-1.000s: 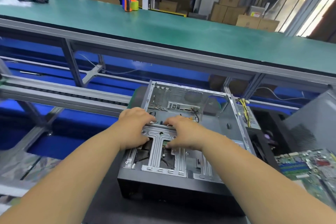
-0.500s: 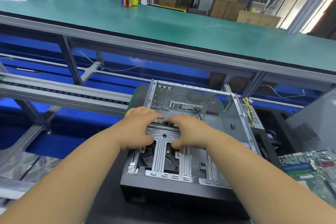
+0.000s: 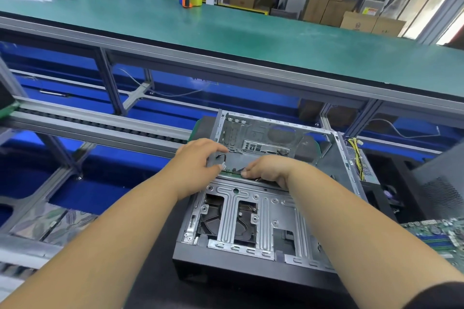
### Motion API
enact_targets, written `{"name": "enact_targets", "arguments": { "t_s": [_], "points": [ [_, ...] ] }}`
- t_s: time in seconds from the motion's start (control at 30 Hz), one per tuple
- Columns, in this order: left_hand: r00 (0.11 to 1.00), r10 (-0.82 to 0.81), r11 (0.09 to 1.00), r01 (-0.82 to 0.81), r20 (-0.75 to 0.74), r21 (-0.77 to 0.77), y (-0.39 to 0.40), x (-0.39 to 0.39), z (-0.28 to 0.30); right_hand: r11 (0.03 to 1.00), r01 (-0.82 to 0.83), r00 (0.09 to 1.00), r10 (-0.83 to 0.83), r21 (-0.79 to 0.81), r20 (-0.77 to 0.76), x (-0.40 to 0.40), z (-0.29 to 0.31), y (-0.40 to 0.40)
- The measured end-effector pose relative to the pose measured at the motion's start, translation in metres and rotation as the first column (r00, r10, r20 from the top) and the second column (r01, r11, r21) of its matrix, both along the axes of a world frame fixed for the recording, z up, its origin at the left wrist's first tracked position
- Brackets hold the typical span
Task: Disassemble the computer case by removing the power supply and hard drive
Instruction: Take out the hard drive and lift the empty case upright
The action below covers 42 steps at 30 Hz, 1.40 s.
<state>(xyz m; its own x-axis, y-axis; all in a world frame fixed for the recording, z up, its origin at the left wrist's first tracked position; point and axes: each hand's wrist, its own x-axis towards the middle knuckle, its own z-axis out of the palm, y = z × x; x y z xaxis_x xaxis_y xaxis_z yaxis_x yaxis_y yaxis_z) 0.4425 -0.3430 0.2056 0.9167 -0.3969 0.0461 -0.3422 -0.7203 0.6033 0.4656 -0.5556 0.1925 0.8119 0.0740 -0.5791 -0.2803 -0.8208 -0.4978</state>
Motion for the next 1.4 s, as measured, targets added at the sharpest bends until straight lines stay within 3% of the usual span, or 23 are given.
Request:
{"name": "enact_targets", "arguments": {
  "t_s": [0.13, 0.23, 0.3, 0.47, 0.63, 0.9, 1.0, 1.1, 1.3, 1.4],
  "points": [
    [0.997, 0.052, 0.991, -0.060, -0.065, -0.124, -0.001, 0.002, -0.001, 0.990, 0.120, 0.991, -0.123, 0.068, 0.042, 0.009, -0.002, -0.001],
    [0.993, 0.064, 0.981, -0.081, -0.102, -0.175, -0.002, 0.004, -0.001, 0.876, 0.372, 0.923, -0.385, 0.307, -0.022, 0.015, -0.003, -0.005],
    [0.990, 0.072, 0.974, -0.097, -0.123, -0.206, -0.004, 0.005, 0.000, 0.827, 0.444, 0.883, -0.470, 0.344, -0.010, 0.019, -0.001, -0.011],
    [0.982, 0.097, 0.956, -0.137, -0.160, -0.259, -0.010, 0.008, 0.002, 0.864, 0.418, 0.865, -0.473, 0.281, 0.166, 0.030, 0.003, -0.032],
    [0.975, 0.149, 0.942, -0.191, -0.166, -0.276, -0.021, 0.009, 0.003, 0.828, 0.466, 0.791, -0.548, 0.312, 0.272, 0.034, -0.004, -0.060],
    [0.965, 0.184, 0.903, -0.241, -0.186, -0.356, -0.066, 0.011, 0.010, 0.667, 0.398, 0.596, -0.710, 0.629, 0.376, 0.001, 0.025, -0.096],
    [0.940, 0.174, 0.867, -0.288, -0.295, -0.406, -0.091, 0.008, 0.014, 0.589, 0.370, 0.554, -0.761, 0.718, 0.338, -0.019, 0.036, -0.115],
    [0.882, 0.060, 0.746, -0.351, -0.468, -0.566, -0.126, 0.002, 0.019, 0.508, 0.365, 0.536, -0.800, 0.780, 0.271, -0.040, 0.046, -0.136],
    [0.868, -0.023, 0.649, -0.365, -0.497, -0.667, -0.190, -0.019, 0.034, 0.313, 0.369, 0.499, -0.861, 0.875, 0.098, -0.088, 0.066, -0.196],
    [0.849, -0.061, 0.662, -0.359, -0.525, -0.658, -0.222, -0.031, 0.039, 0.260, 0.370, 0.522, -0.852, 0.892, 0.031, -0.114, 0.075, -0.229]
  ]
}}
